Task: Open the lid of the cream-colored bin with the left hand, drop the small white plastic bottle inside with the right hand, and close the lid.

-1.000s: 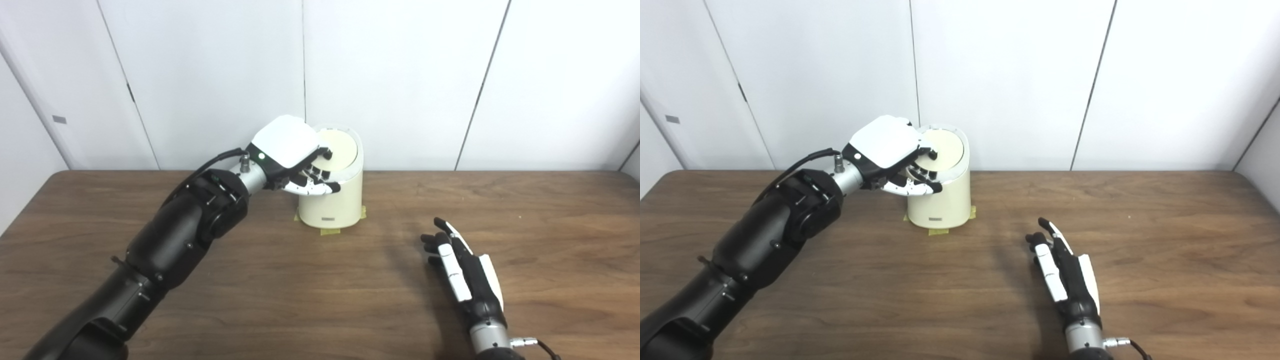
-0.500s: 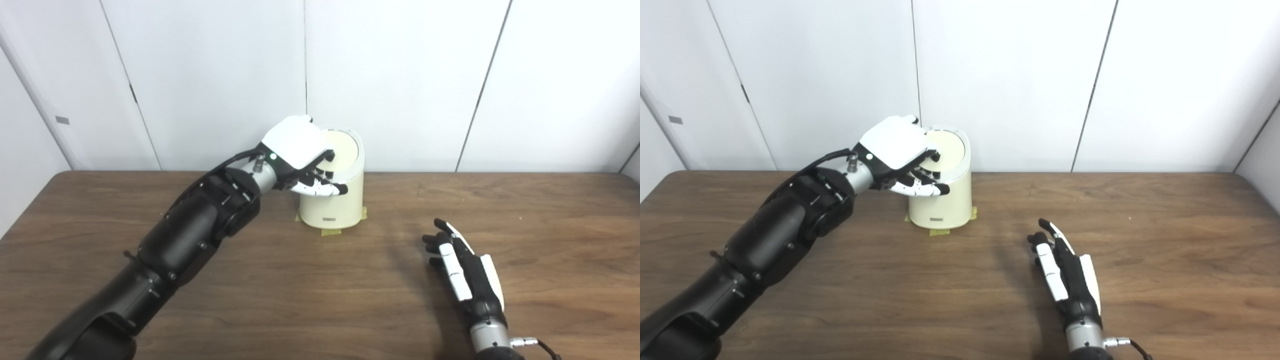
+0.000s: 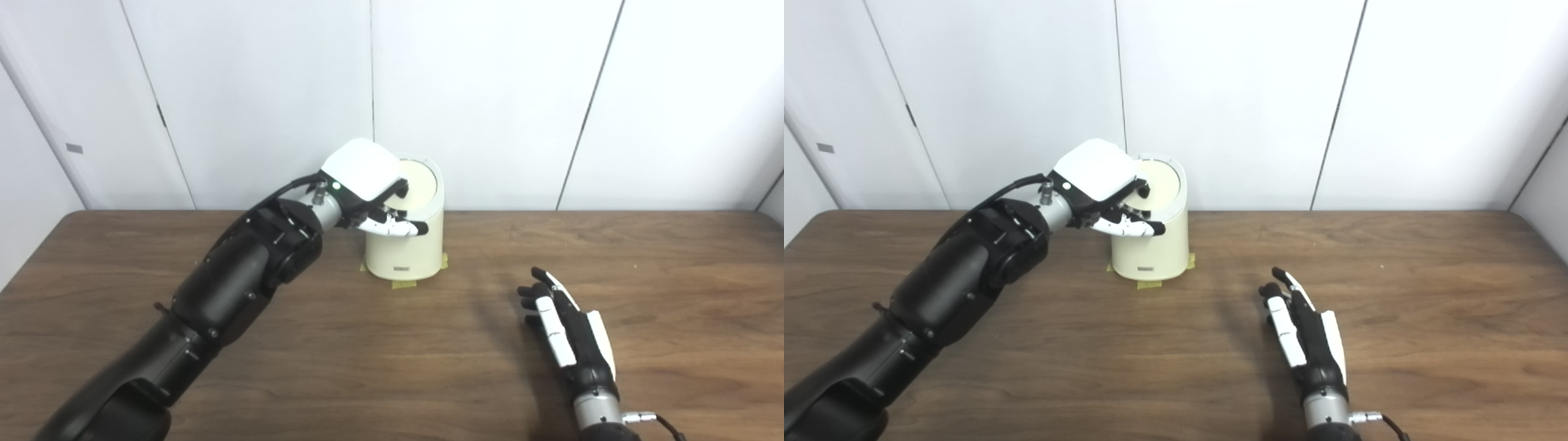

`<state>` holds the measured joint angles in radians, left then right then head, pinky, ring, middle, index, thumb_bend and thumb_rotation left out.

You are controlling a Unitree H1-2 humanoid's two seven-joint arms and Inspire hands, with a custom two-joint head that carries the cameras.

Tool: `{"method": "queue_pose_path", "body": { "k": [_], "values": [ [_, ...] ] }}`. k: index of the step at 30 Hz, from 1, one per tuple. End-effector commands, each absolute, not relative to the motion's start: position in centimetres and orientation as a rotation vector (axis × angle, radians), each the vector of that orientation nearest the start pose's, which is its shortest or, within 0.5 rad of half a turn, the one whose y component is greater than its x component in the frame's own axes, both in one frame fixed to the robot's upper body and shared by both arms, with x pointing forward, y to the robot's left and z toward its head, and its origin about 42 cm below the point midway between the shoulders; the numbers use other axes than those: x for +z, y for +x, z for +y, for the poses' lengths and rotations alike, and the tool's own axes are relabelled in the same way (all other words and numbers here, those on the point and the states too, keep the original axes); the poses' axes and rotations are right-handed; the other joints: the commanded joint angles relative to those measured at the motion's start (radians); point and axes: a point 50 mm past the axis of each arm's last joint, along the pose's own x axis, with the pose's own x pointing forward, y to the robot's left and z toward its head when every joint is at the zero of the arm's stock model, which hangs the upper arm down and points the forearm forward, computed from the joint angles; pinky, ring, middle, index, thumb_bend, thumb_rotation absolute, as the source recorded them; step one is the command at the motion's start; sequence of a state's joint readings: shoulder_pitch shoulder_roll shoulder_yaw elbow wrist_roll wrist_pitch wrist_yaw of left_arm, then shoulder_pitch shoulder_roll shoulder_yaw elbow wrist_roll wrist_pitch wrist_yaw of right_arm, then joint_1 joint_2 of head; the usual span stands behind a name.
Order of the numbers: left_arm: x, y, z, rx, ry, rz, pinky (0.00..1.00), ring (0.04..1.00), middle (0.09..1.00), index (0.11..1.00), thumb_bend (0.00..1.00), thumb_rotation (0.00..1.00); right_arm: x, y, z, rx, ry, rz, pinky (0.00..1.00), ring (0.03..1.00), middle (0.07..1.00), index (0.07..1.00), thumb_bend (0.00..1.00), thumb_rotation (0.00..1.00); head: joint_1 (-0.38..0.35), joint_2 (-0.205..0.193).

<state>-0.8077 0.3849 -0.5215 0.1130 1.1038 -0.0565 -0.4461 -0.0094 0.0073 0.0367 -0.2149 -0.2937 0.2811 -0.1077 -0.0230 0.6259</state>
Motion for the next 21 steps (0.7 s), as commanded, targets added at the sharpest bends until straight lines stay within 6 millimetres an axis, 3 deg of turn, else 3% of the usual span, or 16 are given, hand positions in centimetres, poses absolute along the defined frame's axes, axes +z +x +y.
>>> {"method": "queue_pose_path", "body": {
  "k": [1, 6, 8, 13, 15, 16, 19, 21],
  "values": [
    [29.7, 45.3, 15.8, -0.498, 1.811, -0.497, 0.83, 0.809, 0.758, 0.708, 0.54, 0.9, 15.2, 28.9, -20.9, -0.16, -0.285, -0.01, 0.73, 0.787, 0.781, 0.877, 0.49, 1.0, -0.001, 0.001],
    [30.9, 45.1, 16.6, -0.401, 1.716, -0.556, 0.73, 0.757, 0.725, 0.723, 0.53, 0.85, 15.3, 28.8, -21.1, -0.165, -0.285, -0.011, 0.72, 0.784, 0.775, 0.875, 0.49, 1.0, 0.002, 0.008],
    [31.5, 45.1, 17.0, -0.354, 1.61, -0.569, 0.7, 0.745, 0.724, 0.729, 0.52, 0.78, 15.4, 28.8, -21.1, -0.165, -0.291, -0.012, 0.71, 0.779, 0.773, 0.875, 0.48, 1.0, 0.001, 0.01],
    [33.2, 45.4, 18.1, -0.235, 1.11, -0.493, 0.63, 0.724, 0.714, 0.743, 0.49, 0.48, 15.3, 28.7, -21.1, -0.167, -0.299, 0.0, 0.69, 0.77, 0.774, 0.877, 0.48, 1.0, 0.002, 0.013],
    [33.7, 45.5, 18.5, -0.21, 0.967, -0.459, 0.61, 0.71, 0.72, 0.755, 0.45, 0.44, 15.3, 28.7, -21.1, -0.164, -0.303, 0.002, 0.73, 0.78, 0.771, 0.879, 0.47, 1.0, 0.004, 0.012],
    [34.1, 45.4, 19.0, -0.203, 0.889, -0.442, 0.61, 0.708, 0.72, 0.757, 0.45, 0.43, 15.3, 28.8, -21.1, -0.165, -0.305, 0.005, 0.73, 0.782, 0.77, 0.879, 0.47, 1.0, 0.004, 0.012],
    [34.8, 45.1, 20.3, -0.191, 0.695, -0.414, 0.73, 0.779, 0.779, 0.809, 0.39, 0.55, 15.2, 28.7, -21.1, -0.163, -0.305, 0.009, 0.74, 0.792, 0.773, 0.883, 0.47, 1.0, 0.004, 0.012],
    [35.0, 44.7, 21.0, -0.185, 0.575, -0.42, 0.73, 0.785, 0.794, 0.825, 0.37, 0.59, 15.2, 28.7, -21.2, -0.159, -0.308, 0.007, 0.74, 0.797, 0.779, 0.888, 0.48, 1.0, -0.002, 0.014]
  ]
}}
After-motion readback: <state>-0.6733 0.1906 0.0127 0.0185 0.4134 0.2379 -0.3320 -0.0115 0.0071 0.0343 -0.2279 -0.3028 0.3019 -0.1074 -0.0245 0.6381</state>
